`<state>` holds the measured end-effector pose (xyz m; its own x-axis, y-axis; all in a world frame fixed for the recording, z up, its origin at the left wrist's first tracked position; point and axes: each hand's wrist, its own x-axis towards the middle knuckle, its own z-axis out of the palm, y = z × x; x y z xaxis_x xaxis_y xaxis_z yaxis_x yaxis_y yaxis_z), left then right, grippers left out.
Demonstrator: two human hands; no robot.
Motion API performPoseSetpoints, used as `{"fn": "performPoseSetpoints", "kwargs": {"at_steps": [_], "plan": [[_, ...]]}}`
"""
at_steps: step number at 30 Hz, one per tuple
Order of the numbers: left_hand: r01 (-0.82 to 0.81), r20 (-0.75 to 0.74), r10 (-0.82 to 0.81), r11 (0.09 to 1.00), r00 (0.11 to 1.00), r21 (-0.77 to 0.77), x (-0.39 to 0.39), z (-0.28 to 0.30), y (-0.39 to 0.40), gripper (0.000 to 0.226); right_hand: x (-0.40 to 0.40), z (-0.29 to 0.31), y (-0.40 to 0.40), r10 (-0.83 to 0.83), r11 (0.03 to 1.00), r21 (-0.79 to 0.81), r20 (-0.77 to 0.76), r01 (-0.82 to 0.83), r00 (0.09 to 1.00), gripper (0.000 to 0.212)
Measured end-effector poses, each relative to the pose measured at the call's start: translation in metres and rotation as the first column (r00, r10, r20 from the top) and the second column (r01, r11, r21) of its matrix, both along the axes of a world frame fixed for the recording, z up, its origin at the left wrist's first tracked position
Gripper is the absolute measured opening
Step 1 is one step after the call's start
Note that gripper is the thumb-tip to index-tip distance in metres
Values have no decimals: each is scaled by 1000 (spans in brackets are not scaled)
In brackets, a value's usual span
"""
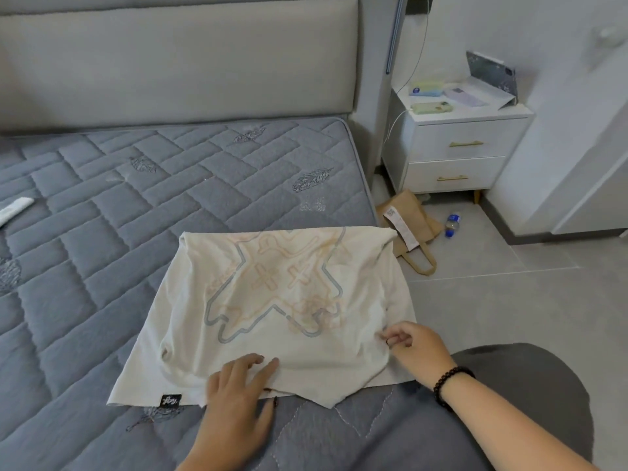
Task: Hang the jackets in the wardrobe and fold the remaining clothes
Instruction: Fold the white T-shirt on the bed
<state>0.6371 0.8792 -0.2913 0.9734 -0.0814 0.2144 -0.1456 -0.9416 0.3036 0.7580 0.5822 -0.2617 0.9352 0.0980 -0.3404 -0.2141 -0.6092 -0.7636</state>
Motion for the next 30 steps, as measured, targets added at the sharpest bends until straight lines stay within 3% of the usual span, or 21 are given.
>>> {"fn": "performPoseSetpoints", "kwargs": {"at_steps": [4, 10, 12, 15, 18, 21, 23, 26, 28, 30], "plan": [[283, -48, -285, 958, 957, -40, 30, 3, -72, 48, 8, -16, -21, -136, 989, 49, -123, 143, 983, 25], [295, -113, -319, 937, 941, -186, 49, 2, -103, 38, 27, -20, -9, -89, 948, 277, -245, 158, 965, 34], [259, -160, -306, 931, 939, -257, 53, 4, -99, 35, 34, -19, 0, -23, 957, 272, -270, 99, 962, 26], [164, -323, -273, 931, 906, -325, 58, 11, -98, 28, 44, -17, 1, -5, 990, 134, -277, 44, 961, 19], [99, -398, -231, 941, 888, -324, 72, 23, -104, 23, 50, -16, -14, -90, 994, 32, -267, 102, 959, 18], [-40, -346, -103, 923, 932, -382, 119, 37, -120, 20, 48, -15, -22, -148, 924, 258, -435, 281, 888, 7], [-100, -295, -25, 911, 955, -400, 167, 43, -138, 19, 46, -17, -19, -67, 890, 366, -486, 272, 871, 17], [-185, -350, 63, 927, 935, -327, 245, 40, -167, 12, 46, -23, -10, 13, 932, 345, -344, 114, 939, 20], [-226, -414, 137, 958, 900, -175, 287, 32, -183, 30, 50, -27, -9, 22, 960, 274, -273, 56, 962, 23], [-214, -469, 217, 975, 856, 62, 316, 22, -195, 53, 53, -26, -15, -1, 971, 231, -276, 67, 961, 38]]}}
